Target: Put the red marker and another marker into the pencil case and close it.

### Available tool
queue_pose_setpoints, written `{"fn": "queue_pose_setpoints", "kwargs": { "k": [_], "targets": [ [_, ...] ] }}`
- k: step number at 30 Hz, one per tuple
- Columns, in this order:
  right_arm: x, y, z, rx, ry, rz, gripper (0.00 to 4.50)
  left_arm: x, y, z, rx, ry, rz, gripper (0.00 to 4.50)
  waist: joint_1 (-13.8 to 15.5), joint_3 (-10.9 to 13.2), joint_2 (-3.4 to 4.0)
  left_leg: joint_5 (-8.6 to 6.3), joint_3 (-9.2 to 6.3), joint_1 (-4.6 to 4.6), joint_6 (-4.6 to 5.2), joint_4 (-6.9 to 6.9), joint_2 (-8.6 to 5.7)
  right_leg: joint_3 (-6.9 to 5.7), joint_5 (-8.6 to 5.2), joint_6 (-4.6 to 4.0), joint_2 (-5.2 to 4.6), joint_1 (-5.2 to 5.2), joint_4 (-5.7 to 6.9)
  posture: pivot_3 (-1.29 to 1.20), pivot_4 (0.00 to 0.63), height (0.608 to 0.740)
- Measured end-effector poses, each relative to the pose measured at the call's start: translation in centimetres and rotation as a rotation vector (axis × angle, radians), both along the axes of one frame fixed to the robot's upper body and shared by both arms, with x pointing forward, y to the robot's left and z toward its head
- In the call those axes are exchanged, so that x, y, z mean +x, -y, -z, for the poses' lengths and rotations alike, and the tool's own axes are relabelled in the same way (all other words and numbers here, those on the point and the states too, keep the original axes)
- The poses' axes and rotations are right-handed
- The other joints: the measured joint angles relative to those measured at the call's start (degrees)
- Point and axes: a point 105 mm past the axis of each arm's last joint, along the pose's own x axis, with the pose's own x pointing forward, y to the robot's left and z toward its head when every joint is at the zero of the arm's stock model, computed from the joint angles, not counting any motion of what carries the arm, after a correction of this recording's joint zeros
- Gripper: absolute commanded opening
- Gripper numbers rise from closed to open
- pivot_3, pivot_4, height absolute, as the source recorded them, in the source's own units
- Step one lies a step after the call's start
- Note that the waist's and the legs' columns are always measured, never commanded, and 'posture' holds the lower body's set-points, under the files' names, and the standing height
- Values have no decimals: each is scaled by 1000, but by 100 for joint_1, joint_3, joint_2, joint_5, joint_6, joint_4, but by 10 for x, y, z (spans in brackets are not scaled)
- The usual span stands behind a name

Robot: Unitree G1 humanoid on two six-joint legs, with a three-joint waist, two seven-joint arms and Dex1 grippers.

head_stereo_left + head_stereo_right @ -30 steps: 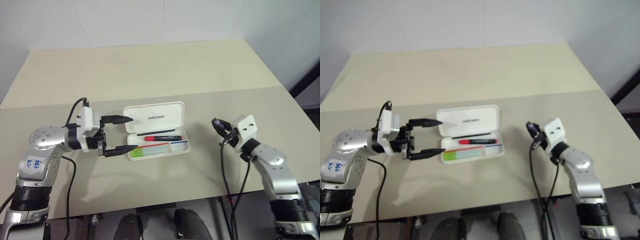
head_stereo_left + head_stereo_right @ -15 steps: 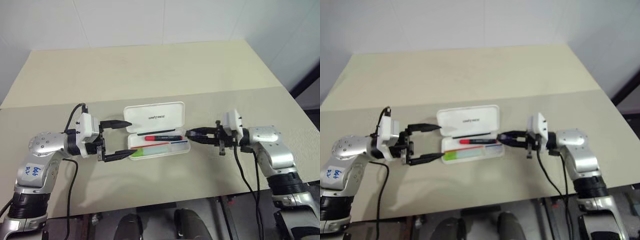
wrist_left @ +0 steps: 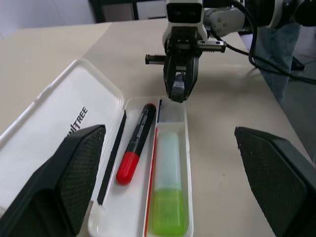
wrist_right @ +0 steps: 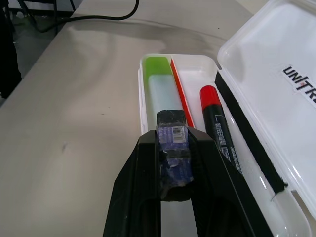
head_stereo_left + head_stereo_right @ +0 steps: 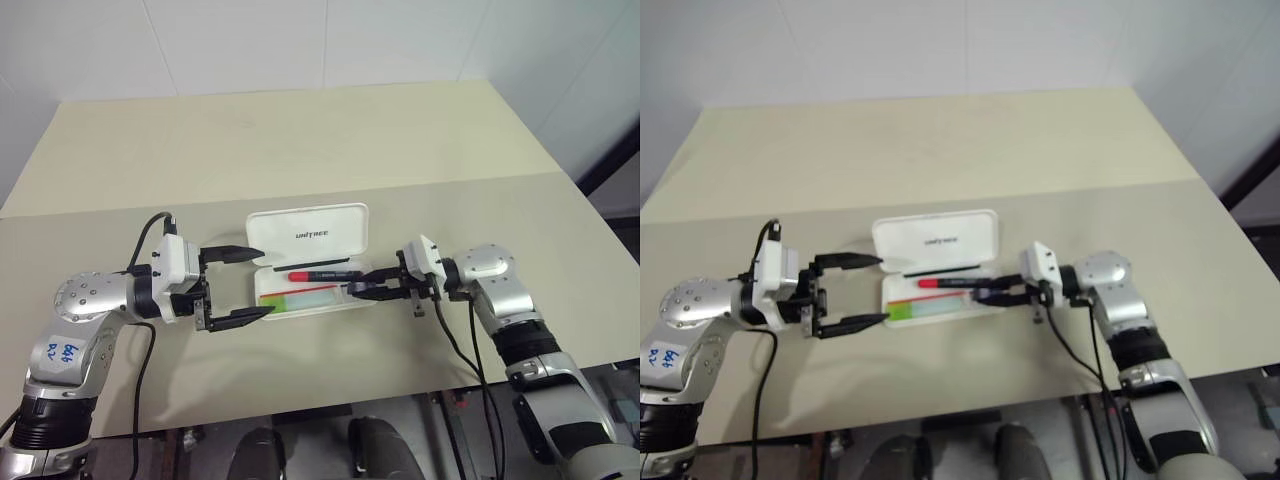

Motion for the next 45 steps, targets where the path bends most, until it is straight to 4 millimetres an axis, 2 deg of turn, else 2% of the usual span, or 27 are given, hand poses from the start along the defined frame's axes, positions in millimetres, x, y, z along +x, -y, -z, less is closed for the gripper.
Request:
{"fn": "queue_pose_setpoints", "kwargs": {
  "k": [4, 8, 15, 26, 30, 35, 41, 45],
  "targets": [
    [4, -5, 5, -8, -6, -1, 406, 0, 0, 0, 0, 1, -1, 4500, -9, 0, 1, 0, 0, 0, 0, 0, 0, 0, 0, 0, 0, 0, 0, 0, 150, 740],
    [7, -4, 5, -26, -16, 1, 1717, 0, 0, 0, 0, 1, -1, 4500, -15, 1, 1, 0, 0, 1, 0, -1, 0, 0, 0, 0, -2, 0, -1, 0, 150, 740],
    [12, -1, 4, -44, 9, 2, 4362, 0, 0, 0, -1, 2, -2, 4500, -36, 1, 1, 0, 1, 0, -1, 0, -1, 0, 0, 0, -3, 0, 1, 0, 150, 740],
    [10, -2, -16, 14, 52, -1, 4437, 2, 0, -2, -5, 9, -7, 4500, -120, 1, 1, 1, -1, 0, -1, -3, 0, -1, 0, 0, -4, 0, 1, 0, 150, 740],
    [6, 13, -29, 66, 61, 54, 4437, 3, -1, -3, -9, 11, -15, 4500, -103, 1, 1, 0, -3, -1, 0, -4, -2, -3, 0, 0, -10, 1, -2, 0, 150, 740],
    [-1, 32, -29, 85, 43, 131, 4437, 7, -13, -1, -31, -5, -61, 4500, -105, 1, 1, 0, -3, 0, 0, -4, -2, -4, 0, 0, -8, 1, -2, 0, 150, 740],
    [-8, 62, -43, 103, 65, 263, 4500, 14, -33, 4, -118, -21, -152, 2446, -107, 1, 1, 0, -2, 0, 1, -6, -3, -3, 0, 0, -9, 1, -3, 0, 150, 740],
    [-9, 66, -49, 110, 92, 289, 4500, 17, -36, 7, -135, -26, -168, 1085, -105, 1, 1, 0, -2, 4, 0, -6, -2, -3, 0, 0, -7, 2, 0, 0, 150, 740]
  ]
}}
